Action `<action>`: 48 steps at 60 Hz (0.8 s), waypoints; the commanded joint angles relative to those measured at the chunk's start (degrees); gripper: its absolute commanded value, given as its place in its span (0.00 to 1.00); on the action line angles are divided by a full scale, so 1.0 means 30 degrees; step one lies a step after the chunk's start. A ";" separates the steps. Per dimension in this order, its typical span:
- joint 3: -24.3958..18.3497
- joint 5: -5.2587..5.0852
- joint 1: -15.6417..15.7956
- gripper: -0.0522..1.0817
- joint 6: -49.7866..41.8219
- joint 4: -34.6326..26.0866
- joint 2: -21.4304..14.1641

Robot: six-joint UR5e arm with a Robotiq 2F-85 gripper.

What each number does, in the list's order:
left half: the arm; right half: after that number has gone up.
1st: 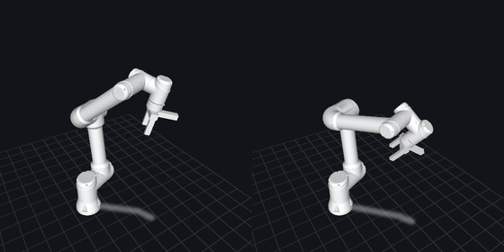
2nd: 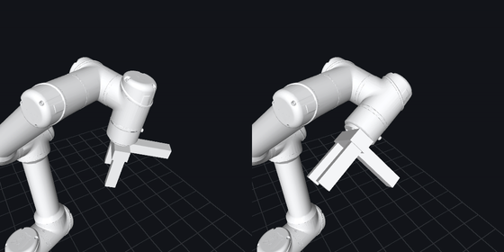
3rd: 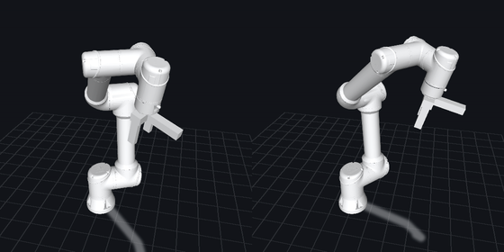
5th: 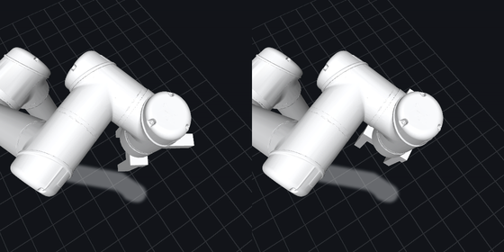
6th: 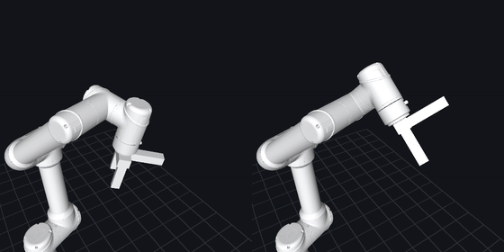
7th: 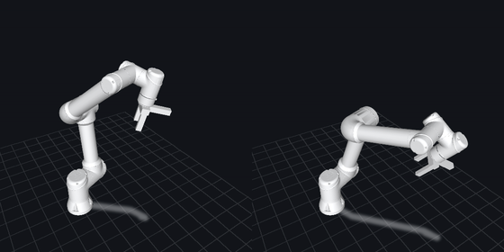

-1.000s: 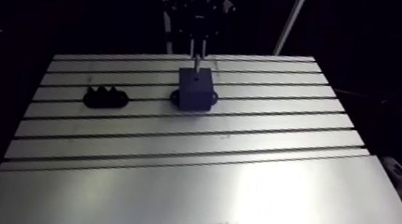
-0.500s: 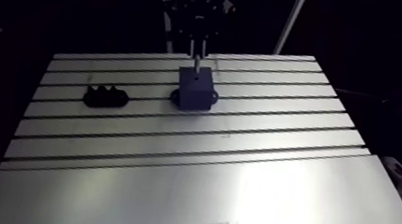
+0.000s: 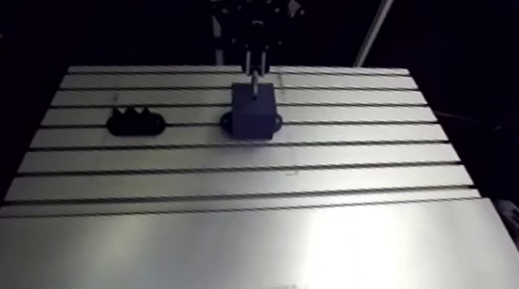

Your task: Pick up the M10 bolt and insert it into the hole until fully seated.

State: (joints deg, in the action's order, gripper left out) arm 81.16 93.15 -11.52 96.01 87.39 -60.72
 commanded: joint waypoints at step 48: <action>0.0118 0.0020 -0.0029 1.00 0.0061 0.0466 0.0131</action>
State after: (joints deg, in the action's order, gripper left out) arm 81.51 93.21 -11.68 96.06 87.70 -60.35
